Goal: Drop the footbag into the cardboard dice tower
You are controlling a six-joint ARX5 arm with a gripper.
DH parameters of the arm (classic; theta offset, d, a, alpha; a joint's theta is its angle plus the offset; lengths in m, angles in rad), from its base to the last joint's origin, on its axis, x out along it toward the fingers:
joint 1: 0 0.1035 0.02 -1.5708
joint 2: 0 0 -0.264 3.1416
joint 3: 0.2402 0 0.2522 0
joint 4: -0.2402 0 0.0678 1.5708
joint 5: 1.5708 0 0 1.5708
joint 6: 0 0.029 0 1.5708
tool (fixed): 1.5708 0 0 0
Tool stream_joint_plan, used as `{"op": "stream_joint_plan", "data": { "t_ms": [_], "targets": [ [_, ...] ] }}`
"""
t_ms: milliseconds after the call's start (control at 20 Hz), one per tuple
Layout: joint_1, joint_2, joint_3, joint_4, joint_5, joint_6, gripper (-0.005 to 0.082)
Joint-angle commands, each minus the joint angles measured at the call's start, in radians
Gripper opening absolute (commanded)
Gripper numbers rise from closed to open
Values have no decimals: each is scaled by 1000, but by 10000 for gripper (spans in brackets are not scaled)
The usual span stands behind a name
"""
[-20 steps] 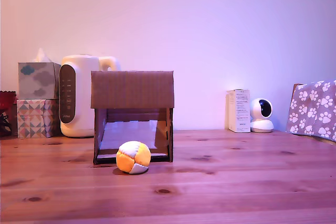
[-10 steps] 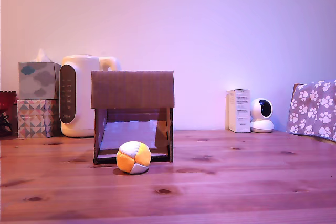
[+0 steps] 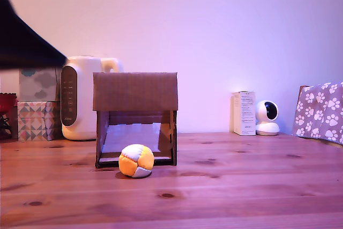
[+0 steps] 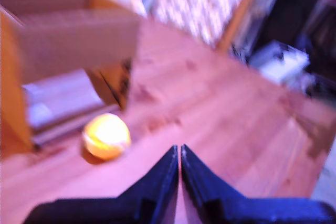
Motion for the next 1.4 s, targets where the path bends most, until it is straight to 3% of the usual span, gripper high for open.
{"op": "stream_joint_plan", "data": {
  "t_ms": [0, 200, 300, 400, 450, 550, 600, 650, 1100, 1350],
  "targets": [
    [-17, 65, 2, 67, -34, 4, -24],
    [-41, 252, 3, 201, -96, 4, -24],
    [-40, 335, 3, 257, -103, 5, -22],
    [-40, 405, 5, 309, -102, 5, 57],
    [-40, 436, 9, 325, -102, 5, 181],
    [-41, 492, 16, 373, -105, 6, 667],
    [-41, 517, 25, 381, -113, 6, 806],
    [-41, 537, 32, 383, -115, 26, 741],
    [-40, 726, 170, 428, -175, 142, 740],
    [-40, 886, 271, 431, -174, 163, 740]
  ]
}}
